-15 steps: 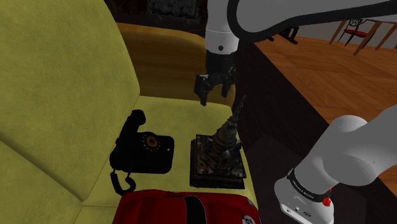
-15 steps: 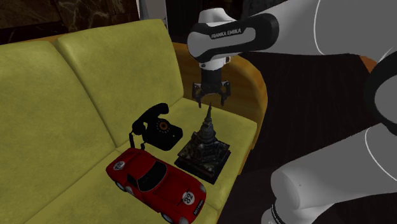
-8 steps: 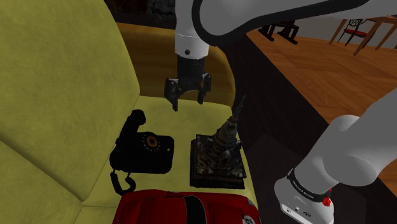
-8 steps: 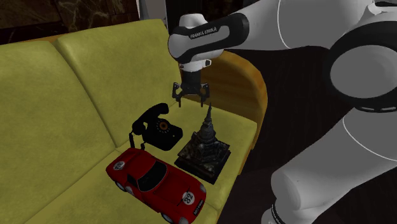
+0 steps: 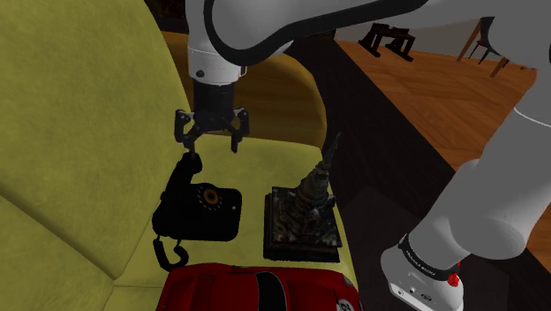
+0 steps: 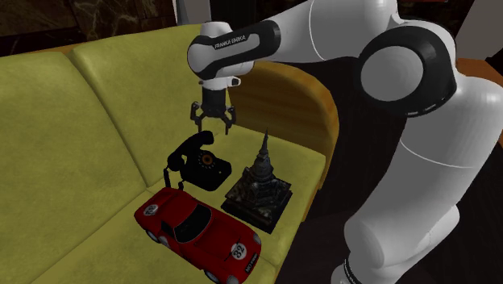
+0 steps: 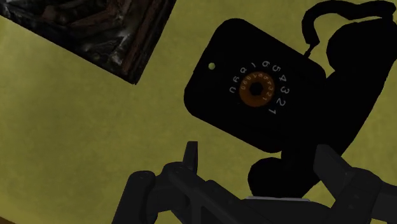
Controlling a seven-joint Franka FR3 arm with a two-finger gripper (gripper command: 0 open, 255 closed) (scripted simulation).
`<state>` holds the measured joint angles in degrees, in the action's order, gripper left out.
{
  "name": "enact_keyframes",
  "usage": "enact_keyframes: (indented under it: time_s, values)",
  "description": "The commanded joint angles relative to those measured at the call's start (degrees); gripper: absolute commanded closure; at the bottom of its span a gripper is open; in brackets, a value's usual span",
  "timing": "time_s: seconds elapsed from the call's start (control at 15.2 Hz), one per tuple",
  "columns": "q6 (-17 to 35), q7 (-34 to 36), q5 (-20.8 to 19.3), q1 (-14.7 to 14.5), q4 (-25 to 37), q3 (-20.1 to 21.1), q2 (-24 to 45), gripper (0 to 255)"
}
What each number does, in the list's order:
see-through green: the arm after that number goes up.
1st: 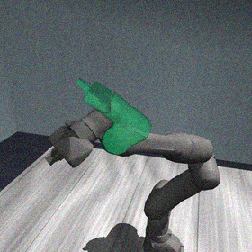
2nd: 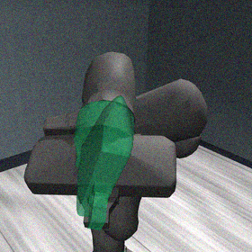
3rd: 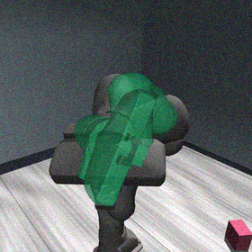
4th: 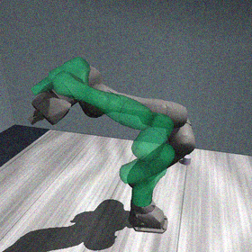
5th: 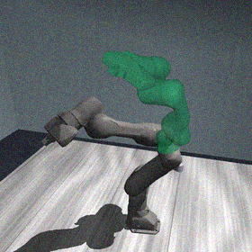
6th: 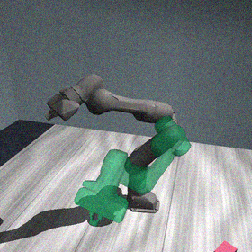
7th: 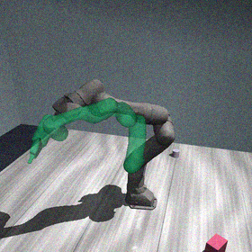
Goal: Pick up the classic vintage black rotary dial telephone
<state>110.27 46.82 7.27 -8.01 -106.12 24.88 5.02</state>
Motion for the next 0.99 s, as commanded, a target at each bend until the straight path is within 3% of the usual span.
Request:
enact_keyframes:
  time_s: [0.0, 0.26, 0.86, 0.92]
  values:
    - [0.8, 3.0, -0.9, -1.1, 3.9, 0.6, 4.2, 0]
    - [0.7, 7.0, -2.7, -3.2, 11.8, 0.8, 11.1, 0]
    - [6.1, 6.5, -3.0, -3.3, 7.7, 0.5, 12.5, 0]
    - [6.1, 6.5, -3.0, -3.3, 7.7, 0.5, 12.5, 255]
